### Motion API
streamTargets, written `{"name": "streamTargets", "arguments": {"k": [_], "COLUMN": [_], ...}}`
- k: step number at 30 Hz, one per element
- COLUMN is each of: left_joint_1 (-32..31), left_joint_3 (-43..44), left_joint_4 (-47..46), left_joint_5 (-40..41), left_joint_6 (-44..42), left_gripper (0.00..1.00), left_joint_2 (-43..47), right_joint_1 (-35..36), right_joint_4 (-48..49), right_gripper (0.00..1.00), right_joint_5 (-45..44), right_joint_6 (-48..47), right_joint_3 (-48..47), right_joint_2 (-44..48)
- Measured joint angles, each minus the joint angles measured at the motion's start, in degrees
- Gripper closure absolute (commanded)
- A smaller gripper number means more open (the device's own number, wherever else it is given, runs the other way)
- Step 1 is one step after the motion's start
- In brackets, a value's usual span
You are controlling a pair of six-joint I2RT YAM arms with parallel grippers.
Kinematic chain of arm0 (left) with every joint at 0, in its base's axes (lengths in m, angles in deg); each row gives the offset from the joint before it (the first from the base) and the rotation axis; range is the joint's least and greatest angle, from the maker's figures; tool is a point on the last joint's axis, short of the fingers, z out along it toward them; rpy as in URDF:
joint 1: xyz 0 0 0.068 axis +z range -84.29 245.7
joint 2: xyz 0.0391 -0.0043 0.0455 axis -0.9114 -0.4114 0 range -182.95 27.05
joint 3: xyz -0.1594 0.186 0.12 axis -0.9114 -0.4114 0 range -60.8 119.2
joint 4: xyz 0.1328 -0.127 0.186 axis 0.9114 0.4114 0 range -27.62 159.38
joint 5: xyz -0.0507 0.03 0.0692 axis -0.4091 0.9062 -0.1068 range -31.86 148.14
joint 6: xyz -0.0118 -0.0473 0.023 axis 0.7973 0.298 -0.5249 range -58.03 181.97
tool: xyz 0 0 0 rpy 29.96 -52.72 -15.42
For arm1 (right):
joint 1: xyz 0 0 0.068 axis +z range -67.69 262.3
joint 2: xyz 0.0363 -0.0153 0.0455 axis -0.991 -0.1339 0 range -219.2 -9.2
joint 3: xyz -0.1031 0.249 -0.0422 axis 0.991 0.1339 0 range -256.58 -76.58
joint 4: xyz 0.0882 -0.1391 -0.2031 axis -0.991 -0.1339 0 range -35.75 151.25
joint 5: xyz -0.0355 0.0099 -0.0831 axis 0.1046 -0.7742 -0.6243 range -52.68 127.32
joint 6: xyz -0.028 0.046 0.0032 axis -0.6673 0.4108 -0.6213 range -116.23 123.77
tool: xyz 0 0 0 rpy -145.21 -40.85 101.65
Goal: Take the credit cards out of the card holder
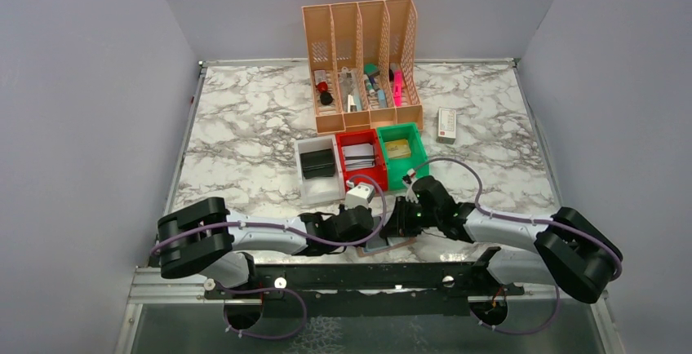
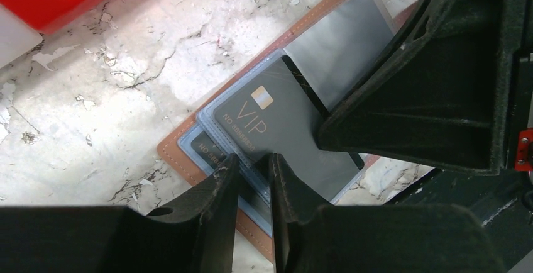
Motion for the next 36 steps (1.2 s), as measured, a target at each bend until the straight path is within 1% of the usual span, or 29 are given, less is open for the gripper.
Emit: {"name": "streamTargets", "arguments": {"k": [4,6,7,9,10,12,15,16,21,22,24,27,36], "left_joint_1": [0.00,0.00,0.00,0.00,0.00,0.00,0.00,0.00,-0.02,-0.02,-0.02,-0.02,-0.02], "left_joint_3": [0.17,0.33,0.35,0.44,0.52,0.59,0.81,0.98,1.66,1.68,1.70,1.70,1.70], "left_joint_4": [0.17,0.26,0.26,0.31,0.42,0.44,0.37,0.35,0.26,0.26,0.22,0.11,-0.26], "left_joint_5": [0.11,0.13,0.11,0.11,0.13,0.13,0.13,0.11,0.07,0.07,0.07,0.07,0.02], "left_joint_6": [0.04,0.09,0.11,0.26,0.24,0.24,0.17,0.11,-0.42,-0.46,-0.66,-0.81,-0.90], "left_gripper": [0.80,0.82,0.84,0.86,0.86,0.88,0.89,0.91,0.95,0.96,0.96,1.00,1.00], "left_joint_2": [-0.07,-0.13,-0.13,-0.13,-0.13,-0.15,-0.50,-0.74,-1.55,-1.60,-1.62,-1.62,-1.62], "right_joint_1": [0.02,0.04,0.04,0.07,0.07,0.07,0.07,0.07,-0.02,-0.11,-0.37,-0.70,-2.49], "right_joint_4": [-0.37,-0.57,-0.74,-0.94,-1.18,-1.40,-1.31,-1.22,-0.76,-0.68,-0.55,-0.48,0.13], "right_gripper": [0.91,0.92,0.92,0.92,0.90,0.83,0.82,0.83,0.98,0.99,0.99,0.99,0.99], "right_joint_5": [-0.63,-0.98,-1.14,-1.20,-1.20,-1.18,-1.11,-1.11,-1.11,-1.09,-1.07,-0.96,0.59], "right_joint_6": [0.87,1.25,1.44,1.60,1.68,1.75,2.08,2.23,3.39,3.56,4.07,4.59,5.40], "right_joint_3": [1.07,1.81,2.19,2.51,2.62,2.73,3.17,3.45,4.46,4.63,5.11,5.62,6.84], "right_joint_2": [1.97,3.43,4.33,5.44,6.01,6.69,6.93,6.93,6.97,7.06,7.85,9.25,10.51]}}
